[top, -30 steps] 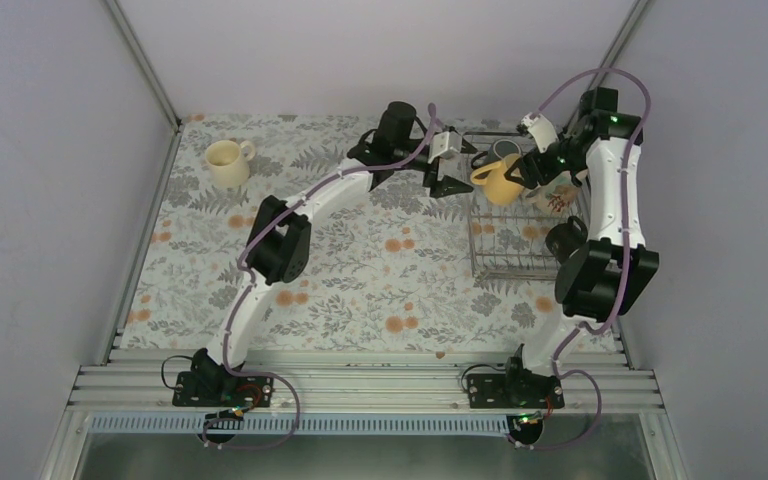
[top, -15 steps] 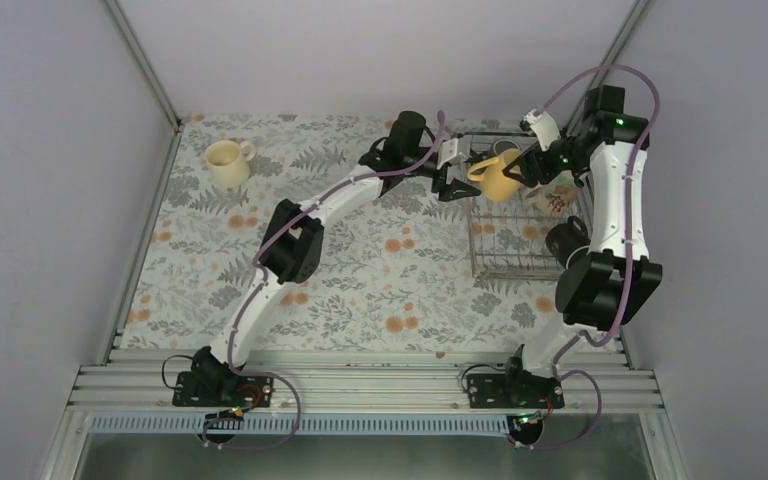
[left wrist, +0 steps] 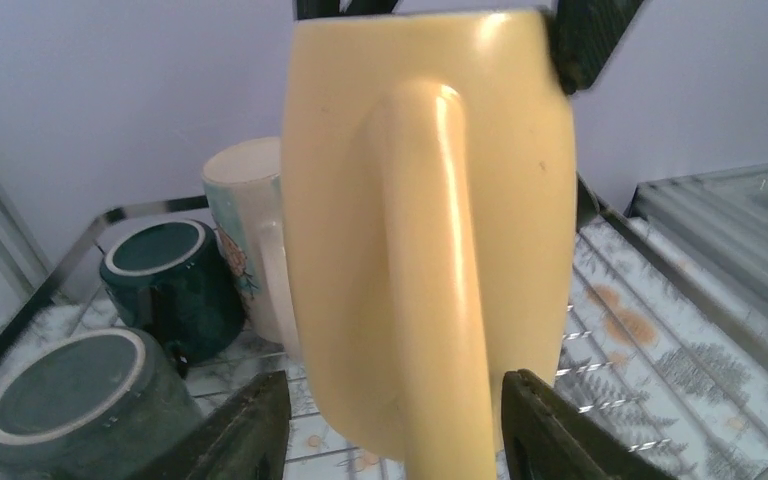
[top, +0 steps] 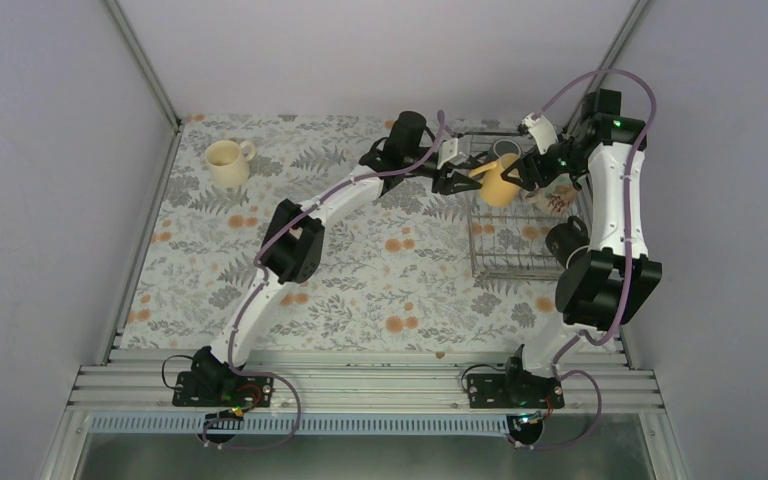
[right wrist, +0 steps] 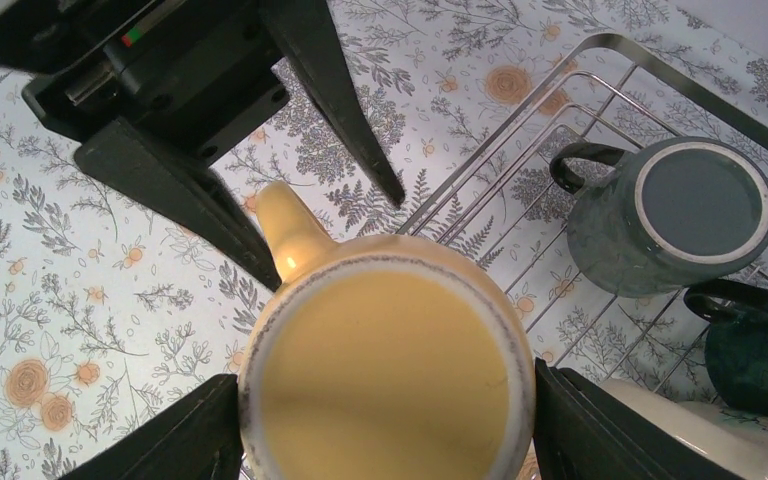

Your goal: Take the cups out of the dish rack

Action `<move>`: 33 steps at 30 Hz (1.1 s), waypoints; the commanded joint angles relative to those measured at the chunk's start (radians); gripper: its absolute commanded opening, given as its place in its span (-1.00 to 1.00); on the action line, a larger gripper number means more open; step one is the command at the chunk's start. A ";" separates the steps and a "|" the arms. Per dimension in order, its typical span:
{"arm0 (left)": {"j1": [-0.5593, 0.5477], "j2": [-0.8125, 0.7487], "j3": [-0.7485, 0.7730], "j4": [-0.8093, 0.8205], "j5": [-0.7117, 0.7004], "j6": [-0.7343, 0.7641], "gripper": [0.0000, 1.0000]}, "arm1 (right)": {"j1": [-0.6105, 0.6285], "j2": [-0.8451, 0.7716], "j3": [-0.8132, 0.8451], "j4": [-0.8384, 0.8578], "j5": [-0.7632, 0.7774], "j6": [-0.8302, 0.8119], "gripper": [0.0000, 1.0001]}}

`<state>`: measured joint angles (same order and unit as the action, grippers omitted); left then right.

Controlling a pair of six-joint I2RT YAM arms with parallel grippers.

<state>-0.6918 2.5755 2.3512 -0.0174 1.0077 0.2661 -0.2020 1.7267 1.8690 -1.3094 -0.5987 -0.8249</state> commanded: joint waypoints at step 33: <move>-0.055 -0.212 -0.042 -0.076 -0.193 -0.016 -0.95 | 0.010 -0.100 -0.048 0.185 0.056 0.012 0.59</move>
<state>-0.7136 2.4817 2.3039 -0.1177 0.9073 0.3012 -0.2028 1.6943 1.8427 -1.2610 -0.6018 -0.8368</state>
